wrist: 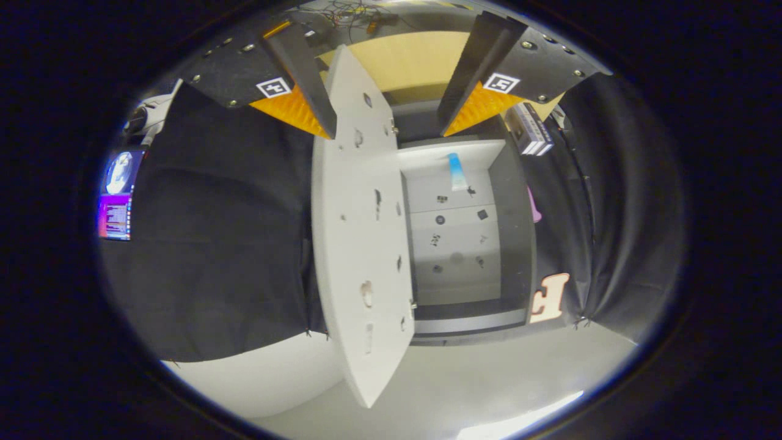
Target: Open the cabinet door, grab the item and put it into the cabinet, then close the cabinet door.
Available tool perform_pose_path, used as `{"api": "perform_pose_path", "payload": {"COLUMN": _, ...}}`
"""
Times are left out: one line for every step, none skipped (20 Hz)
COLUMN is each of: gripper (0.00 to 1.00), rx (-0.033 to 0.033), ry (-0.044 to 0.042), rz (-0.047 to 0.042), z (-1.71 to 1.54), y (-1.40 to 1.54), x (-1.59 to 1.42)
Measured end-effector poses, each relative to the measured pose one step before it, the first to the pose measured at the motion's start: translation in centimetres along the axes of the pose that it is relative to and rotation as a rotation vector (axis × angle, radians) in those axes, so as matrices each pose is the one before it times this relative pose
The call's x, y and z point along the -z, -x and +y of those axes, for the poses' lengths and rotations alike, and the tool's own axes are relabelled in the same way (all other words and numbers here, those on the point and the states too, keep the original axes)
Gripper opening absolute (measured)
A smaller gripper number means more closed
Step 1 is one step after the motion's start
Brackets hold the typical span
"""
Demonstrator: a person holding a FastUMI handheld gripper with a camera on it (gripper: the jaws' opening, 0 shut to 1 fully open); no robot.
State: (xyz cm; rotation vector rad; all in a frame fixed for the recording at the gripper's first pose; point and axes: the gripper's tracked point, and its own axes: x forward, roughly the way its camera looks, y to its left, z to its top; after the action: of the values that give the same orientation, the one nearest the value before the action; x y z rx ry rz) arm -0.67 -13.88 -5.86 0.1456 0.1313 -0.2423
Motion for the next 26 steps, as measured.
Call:
{"api": "perform_pose_path", "payload": {"gripper": 0.98, "rx": 0.02111, "ry": 0.00322, "rz": -0.00058, "z": -1.877, "y": -0.135, "x": -0.045}}
{"api": "perform_pose_path", "payload": {"gripper": 0.98, "rx": 0.02072, "ry": 0.00506, "rz": 0.00114, "z": -1.794, "y": -0.371, "x": -0.068}}
{"api": "perform_pose_path", "payload": {"gripper": 0.98, "rx": 0.01799, "ry": 0.00151, "rz": 0.00758, "z": -1.710, "y": -0.490, "x": 0.141}}
{"api": "perform_pose_path", "payload": {"gripper": 0.99, "rx": 0.00701, "ry": -0.00195, "rz": 0.00223, "z": -1.234, "y": -0.668, "x": -0.024}}
{"api": "perform_pose_path", "payload": {"gripper": 0.99, "rx": 0.00172, "ry": -0.00521, "rz": 0.00043, "z": -1.042, "y": -0.780, "x": -0.142}}
{"api": "perform_pose_path", "payload": {"gripper": 0.99, "rx": -0.00670, "ry": -0.00260, "rz": 0.00636, "z": -0.749, "y": -0.792, "x": -0.107}}
{"api": "perform_pose_path", "payload": {"gripper": 0.98, "rx": -0.00865, "ry": 0.00359, "rz": 0.00488, "z": -0.597, "y": -0.945, "x": -0.013}}
{"api": "perform_pose_path", "payload": {"gripper": 0.98, "rx": -0.00971, "ry": 0.01051, "rz": 0.00868, "z": -0.496, "y": -0.952, "x": 0.016}}
{"api": "perform_pose_path", "payload": {"gripper": 0.98, "rx": -0.00856, "ry": 0.01002, "rz": 0.00592, "z": -0.515, "y": -0.834, "x": -0.016}}
{"api": "perform_pose_path", "payload": {"gripper": 0.99, "rx": -0.01851, "ry": 0.00457, "rz": 0.00153, "z": -0.005, "y": -0.661, "x": -0.128}}
{"api": "perform_pose_path", "payload": {"gripper": 0.98, "rx": -0.02512, "ry": -0.00069, "rz": -0.00078, "z": 0.365, "y": -0.554, "x": -0.214}}
{"api": "perform_pose_path", "payload": {"gripper": 0.98, "rx": -0.02267, "ry": -0.00187, "rz": -0.00052, "z": 0.244, "y": -0.587, "x": -0.045}}
{"api": "perform_pose_path", "payload": {"gripper": 0.97, "rx": -0.01009, "ry": 0.00495, "rz": 0.00622, "z": -0.015, "y": -0.309, "x": 0.204}}
{"api": "perform_pose_path", "payload": {"gripper": 0.97, "rx": -0.01532, "ry": -0.00607, "rz": 0.00543, "z": 0.121, "y": -0.025, "x": 0.171}}
{"api": "perform_pose_path", "payload": {"gripper": 0.98, "rx": -0.01844, "ry": -0.01656, "rz": 0.00372, "z": 0.491, "y": -0.236, "x": -0.177}}
{"api": "perform_pose_path", "payload": {"gripper": 0.98, "rx": -0.02413, "ry": 0.00429, "rz": 0.00475, "z": 0.455, "y": 0.074, "x": 0.082}}
{"api": "perform_pose_path", "payload": {"gripper": 0.98, "rx": -0.02814, "ry": 0.01087, "rz": -0.00487, "z": 0.562, "y": -0.135, "x": 0.111}}
{"api": "perform_pose_path", "payload": {"gripper": 0.98, "rx": -0.03254, "ry": 0.00920, "rz": 0.00068, "z": 0.586, "y": -0.182, "x": 0.124}}
{"api": "perform_pose_path", "payload": {"gripper": 0.98, "rx": -0.03764, "ry": 0.00198, "rz": -0.00144, "z": 1.107, "y": -0.143, "x": -0.023}}
{"api": "perform_pose_path", "payload": {"gripper": 0.98, "rx": -0.03952, "ry": -0.00349, "rz": 0.00314, "z": 0.989, "y": -0.107, "x": 0.150}}
{"api": "perform_pose_path", "payload": {"gripper": 0.98, "rx": -0.03746, "ry": -0.00890, "rz": 0.00050, "z": 0.983, "y": -0.284, "x": 0.141}}
{"api": "perform_pose_path", "payload": {"gripper": 0.98, "rx": -0.03336, "ry": -0.00981, "rz": 0.00419, "z": 0.935, "y": -0.244, "x": 0.125}}
{"api": "perform_pose_path", "payload": {"gripper": 0.98, "rx": -0.02933, "ry": -0.00781, "rz": 0.00377, "z": 0.760, "y": -0.226, "x": 0.282}}
{"api": "perform_pose_path", "payload": {"gripper": 0.98, "rx": -0.02684, "ry": -0.00071, "rz": 0.00352, "z": 0.831, "y": -0.268, "x": 0.115}}
{"api": "perform_pose_path", "payload": {"gripper": 0.98, "rx": -0.02222, "ry": -0.00028, "rz": 0.00275, "z": 0.805, "y": -0.313, "x": 0.086}}
{"api": "perform_pose_path", "payload": {"gripper": 0.98, "rx": -0.02151, "ry": 0.00302, "rz": 0.00256, "z": 0.700, "y": -0.329, "x": 0.004}}
